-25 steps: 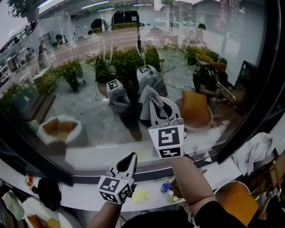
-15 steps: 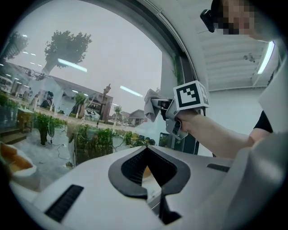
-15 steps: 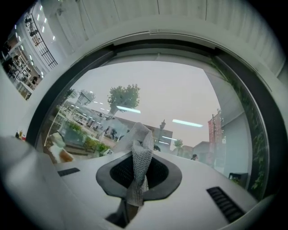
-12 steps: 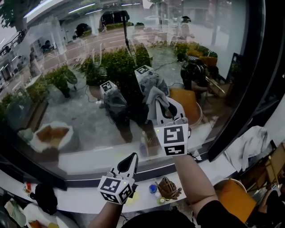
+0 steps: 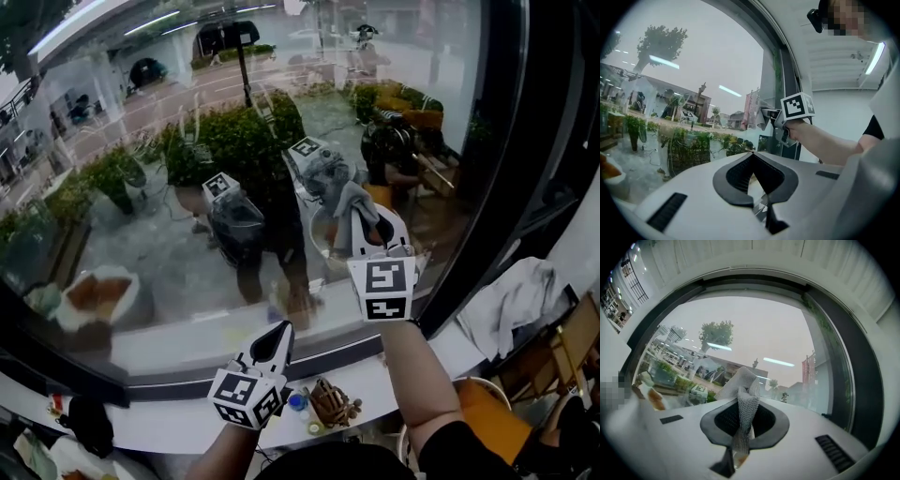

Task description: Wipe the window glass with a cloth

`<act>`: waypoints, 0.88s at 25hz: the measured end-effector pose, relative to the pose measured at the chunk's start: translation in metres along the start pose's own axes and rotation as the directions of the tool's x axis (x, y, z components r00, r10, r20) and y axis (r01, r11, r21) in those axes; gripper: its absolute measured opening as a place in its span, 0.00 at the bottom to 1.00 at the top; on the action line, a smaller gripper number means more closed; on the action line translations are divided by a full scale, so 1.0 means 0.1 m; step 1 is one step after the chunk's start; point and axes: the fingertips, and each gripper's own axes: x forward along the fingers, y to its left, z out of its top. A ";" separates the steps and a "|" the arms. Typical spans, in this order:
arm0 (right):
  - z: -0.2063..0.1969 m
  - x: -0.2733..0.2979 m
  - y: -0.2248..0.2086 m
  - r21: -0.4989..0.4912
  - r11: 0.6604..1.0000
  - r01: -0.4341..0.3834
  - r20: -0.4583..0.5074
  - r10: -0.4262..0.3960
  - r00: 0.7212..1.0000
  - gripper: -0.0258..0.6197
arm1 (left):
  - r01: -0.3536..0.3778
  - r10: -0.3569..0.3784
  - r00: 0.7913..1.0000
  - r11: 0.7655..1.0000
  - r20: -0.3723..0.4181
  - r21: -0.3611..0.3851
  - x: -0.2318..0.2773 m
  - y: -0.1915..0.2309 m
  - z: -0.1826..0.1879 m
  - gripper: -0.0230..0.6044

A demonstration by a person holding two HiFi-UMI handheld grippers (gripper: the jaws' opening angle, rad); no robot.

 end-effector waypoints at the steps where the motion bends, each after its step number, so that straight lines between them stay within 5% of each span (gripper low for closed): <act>1: -0.07 -0.01 -0.14 0.004 1.000 0.011 -0.006 -0.011 1.000 0.10 | 0.002 -0.002 1.000 1.000 -0.003 0.002 0.08 -0.06 -0.02 0.05; 13: -0.82 -0.15 -1.68 0.012 0.991 0.131 -0.080 -0.130 0.988 0.10 | 0.052 -0.052 0.999 0.999 -0.019 0.009 0.97 -0.83 -0.16 0.05; 22: -1.02 -0.17 -2.01 0.018 0.990 0.138 -0.076 -0.136 0.988 0.10 | 0.052 -0.052 0.998 0.999 -0.044 0.009 1.29 -1.05 -0.28 0.05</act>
